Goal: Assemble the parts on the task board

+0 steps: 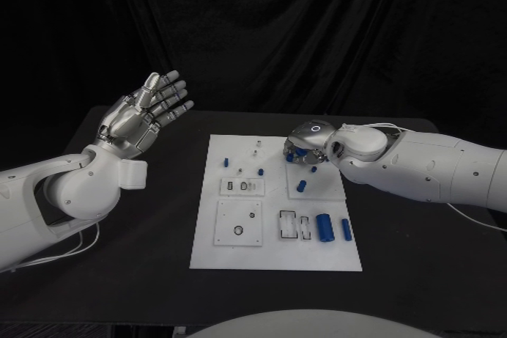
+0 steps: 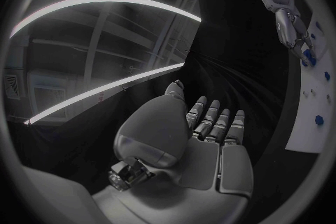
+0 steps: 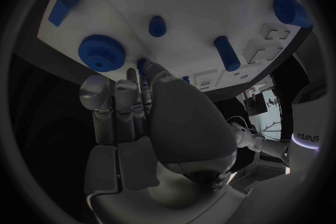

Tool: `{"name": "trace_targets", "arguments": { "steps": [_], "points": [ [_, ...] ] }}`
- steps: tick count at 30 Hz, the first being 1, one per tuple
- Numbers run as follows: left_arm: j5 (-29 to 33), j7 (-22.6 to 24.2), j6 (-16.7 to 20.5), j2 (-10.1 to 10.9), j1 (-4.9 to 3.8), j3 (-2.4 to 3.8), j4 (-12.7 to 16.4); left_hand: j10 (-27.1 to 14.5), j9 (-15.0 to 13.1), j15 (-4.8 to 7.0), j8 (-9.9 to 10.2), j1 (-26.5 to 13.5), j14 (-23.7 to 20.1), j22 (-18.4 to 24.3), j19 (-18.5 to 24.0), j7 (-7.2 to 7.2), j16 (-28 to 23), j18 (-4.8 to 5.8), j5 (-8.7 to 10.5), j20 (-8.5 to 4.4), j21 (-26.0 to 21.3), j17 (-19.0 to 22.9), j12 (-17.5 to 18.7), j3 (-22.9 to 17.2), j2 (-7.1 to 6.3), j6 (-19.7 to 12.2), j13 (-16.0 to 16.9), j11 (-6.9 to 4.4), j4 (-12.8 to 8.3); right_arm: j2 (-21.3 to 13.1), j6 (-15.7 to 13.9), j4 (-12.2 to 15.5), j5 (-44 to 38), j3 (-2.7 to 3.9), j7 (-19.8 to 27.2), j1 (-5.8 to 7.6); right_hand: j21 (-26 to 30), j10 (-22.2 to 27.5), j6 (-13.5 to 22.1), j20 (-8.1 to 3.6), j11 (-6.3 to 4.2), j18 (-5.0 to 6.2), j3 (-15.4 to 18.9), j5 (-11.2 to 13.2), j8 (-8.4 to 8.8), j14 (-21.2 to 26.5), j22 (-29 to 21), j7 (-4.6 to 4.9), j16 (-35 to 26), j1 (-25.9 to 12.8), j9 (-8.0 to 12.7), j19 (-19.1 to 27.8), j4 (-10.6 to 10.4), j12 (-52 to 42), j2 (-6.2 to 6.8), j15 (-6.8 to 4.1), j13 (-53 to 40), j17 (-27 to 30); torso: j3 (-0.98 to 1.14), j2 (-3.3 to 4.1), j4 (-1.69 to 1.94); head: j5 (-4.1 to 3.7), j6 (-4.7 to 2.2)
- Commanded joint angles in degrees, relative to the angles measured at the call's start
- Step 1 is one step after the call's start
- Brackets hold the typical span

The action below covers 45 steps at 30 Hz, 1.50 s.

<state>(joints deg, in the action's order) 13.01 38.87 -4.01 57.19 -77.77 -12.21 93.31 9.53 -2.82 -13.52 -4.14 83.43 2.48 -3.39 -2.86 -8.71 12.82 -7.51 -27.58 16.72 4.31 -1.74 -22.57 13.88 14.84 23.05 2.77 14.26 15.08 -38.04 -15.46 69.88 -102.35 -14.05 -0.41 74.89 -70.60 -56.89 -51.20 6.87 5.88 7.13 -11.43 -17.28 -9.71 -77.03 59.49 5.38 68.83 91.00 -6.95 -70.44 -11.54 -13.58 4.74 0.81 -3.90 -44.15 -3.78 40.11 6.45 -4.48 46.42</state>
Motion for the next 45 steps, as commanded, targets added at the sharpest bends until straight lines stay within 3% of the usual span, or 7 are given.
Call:
{"name": "trace_targets", "arguments": {
  "steps": [1, 7, 16, 27, 30, 36, 45],
  "points": [
    [0.31, 4.99, -1.51, 0.02, -0.13, 0.05, 0.11, 0.11, -0.06, -0.3, -0.34, 0.5, 0.01, 0.08, -0.5, -5.43, 0.26, 0.62, -1.51, 0.05, -0.06, -0.08, 0.0, -0.16, 0.18, 0.46, 0.06, -0.15, -0.11, 0.16, -2.1, -0.41, 1.2, 0.08, 0.9, -0.3, -0.41, -0.57, -0.52, 0.26, -0.02, -0.45, -0.62, -0.28, -0.32, -0.04, 0.18, 0.01, 0.11, 0.1, -0.19, -0.01, 0.03, 0.1, 0.38, 0.21, -0.1, -0.08, -0.04, 0.0, -0.05, 0.11, 0.26],
    [0.35, 4.79, -1.73, 0.01, -0.13, 0.05, -0.04, 0.15, -0.09, -0.29, -0.41, 0.39, 0.05, 0.06, -0.57, -5.4, 0.38, 0.61, -0.9, 0.06, -0.02, -0.1, -0.06, -0.19, 0.27, 0.68, 0.08, -0.17, 0.04, 0.51, -3.17, -1.13, 1.44, 0.11, 1.23, -0.56, -0.8, -1.64, -2.12, 0.32, -0.06, -0.53, -1.86, -0.18, -0.78, -0.31, 0.93, 0.36, 0.47, -0.08, -0.75, -0.27, -0.1, 0.22, 0.39, 0.27, -0.16, -0.69, -0.01, 0.02, -0.03, 0.07, 0.52],
    [0.36, 4.64, -2.11, 0.29, -0.12, 0.05, -0.2, 0.32, -0.14, -0.33, -0.5, 0.43, 0.2, -0.03, -0.72, -5.38, 0.77, 0.61, -0.58, 0.09, 0.13, -0.16, -0.32, -0.28, 0.36, 1.0, 0.12, -0.14, 0.03, 0.31, -7.07, -1.18, 3.28, 0.28, 3.13, -0.7, -2.42, -8.16, -9.14, -1.0, -2.08, -0.98, -3.31, 0.74, -4.29, -1.92, 3.87, 0.48, 1.61, -1.39, -4.17, -2.08, 0.29, -0.12, 0.05, -1.31, -0.52, -3.01, -0.06, 0.01, -0.11, 0.52, 0.97],
    [0.37, 4.59, -2.31, 0.49, -0.1, 0.06, -0.5, 0.44, -0.18, -0.38, -0.57, 0.47, 0.31, -0.09, -0.83, -5.36, 0.96, 0.61, -0.55, 0.11, 0.22, -0.19, -0.45, -0.34, 0.41, 1.22, 0.14, -0.09, -0.01, 0.84, -11.99, -0.59, 5.56, 1.23, 3.46, 0.36, -4.42, -10.45, -10.28, -1.65, -2.73, -1.67, -3.29, 1.0, -5.13, -3.87, 7.17, 0.43, 3.4, -2.36, -6.04, -4.49, 0.61, 1.05, 0.03, -1.94, -0.34, -6.76, -0.13, 0.01, -0.07, 1.42, 2.22],
    [0.37, 4.5, -2.38, 0.39, -0.1, 0.06, -0.7, 0.51, -0.19, -0.39, -0.59, 0.49, 0.37, -0.11, -0.86, -5.35, 1.1, 0.62, -0.55, 0.12, 0.25, -0.21, -0.55, -0.36, 0.41, 1.3, 0.16, -0.07, -0.03, 1.58, -11.42, -0.55, 5.9, 1.36, 2.41, 1.29, -5.33, -10.54, -10.03, -1.72, -2.69, -1.97, -3.27, 1.24, -5.0, -4.78, 8.53, 0.46, 4.52, -2.7, -6.42, -5.49, 0.62, 1.7, 0.13, -1.95, -0.23, -8.82, -0.22, 0.16, -0.19, 2.18, 2.56],
    [0.37, 4.35, -2.56, 0.1, -0.09, 0.06, -1.14, 0.63, -0.22, -0.44, -0.65, 0.5, 0.47, -0.12, -0.9, -5.33, 1.3, 0.64, -0.58, 0.12, 0.27, -0.24, -0.7, -0.4, 0.43, 1.49, 0.18, -0.04, -0.06, 2.43, -8.06, -0.48, 6.07, 1.43, 0.29, 2.3, -5.61, -10.43, -9.67, -1.71, -2.6, -2.05, -3.34, 1.78, -4.75, -5.13, 8.94, 0.56, 4.92, -2.93, -6.71, -5.81, 0.63, 2.35, 0.14, -1.89, -0.15, -9.48, -0.29, 0.32, -0.01, 2.74, 3.08],
    [0.37, 4.01, -2.92, 0.01, -0.08, 0.06, -1.25, 0.81, -0.23, -0.49, -0.69, 0.53, 0.6, -0.11, -0.93, -5.31, 1.52, 0.68, -0.73, 0.12, 0.28, -0.27, -0.92, -0.45, 0.45, 1.57, 0.21, 0.01, -0.1, 4.52, -5.74, -1.91, 6.13, 1.5, -1.84, 2.94, -5.82, -10.54, -9.55, -1.7, -2.58, -2.1, -3.45, 2.36, -4.62, -5.32, 9.27, 0.79, 5.19, -2.89, -6.95, -6.03, 0.81, 2.72, 0.13, -1.88, -0.15, -10.0, -0.52, 1.42, 0.49, 1.91, 1.55]
  ]
}}
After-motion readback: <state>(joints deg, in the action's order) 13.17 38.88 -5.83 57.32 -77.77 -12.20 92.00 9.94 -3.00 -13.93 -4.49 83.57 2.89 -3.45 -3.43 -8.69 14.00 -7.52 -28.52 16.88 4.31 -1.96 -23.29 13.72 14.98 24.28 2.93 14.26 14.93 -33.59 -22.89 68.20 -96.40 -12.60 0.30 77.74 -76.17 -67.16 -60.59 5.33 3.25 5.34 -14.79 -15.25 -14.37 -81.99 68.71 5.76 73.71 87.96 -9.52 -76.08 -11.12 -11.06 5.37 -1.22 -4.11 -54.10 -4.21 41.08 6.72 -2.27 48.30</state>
